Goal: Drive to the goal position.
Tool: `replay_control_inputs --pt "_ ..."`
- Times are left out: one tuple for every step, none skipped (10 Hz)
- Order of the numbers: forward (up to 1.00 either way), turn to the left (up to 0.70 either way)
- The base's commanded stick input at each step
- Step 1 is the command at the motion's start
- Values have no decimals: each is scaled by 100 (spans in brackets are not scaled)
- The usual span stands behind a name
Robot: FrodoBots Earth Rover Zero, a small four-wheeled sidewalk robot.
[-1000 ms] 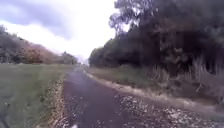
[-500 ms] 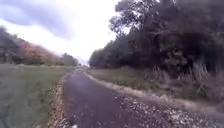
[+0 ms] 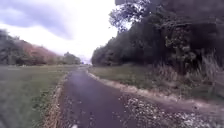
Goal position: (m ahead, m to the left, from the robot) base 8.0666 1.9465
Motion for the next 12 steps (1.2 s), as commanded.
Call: replay_control_inputs --pt "60 15" --pt "60 15" --pt "60 15" --pt "60 15" --pt "60 15" --pt "60 15" --pt "60 15" --pt "60 15" --pt "60 15" --pt "60 15" --pt "60 15" --pt "60 15"
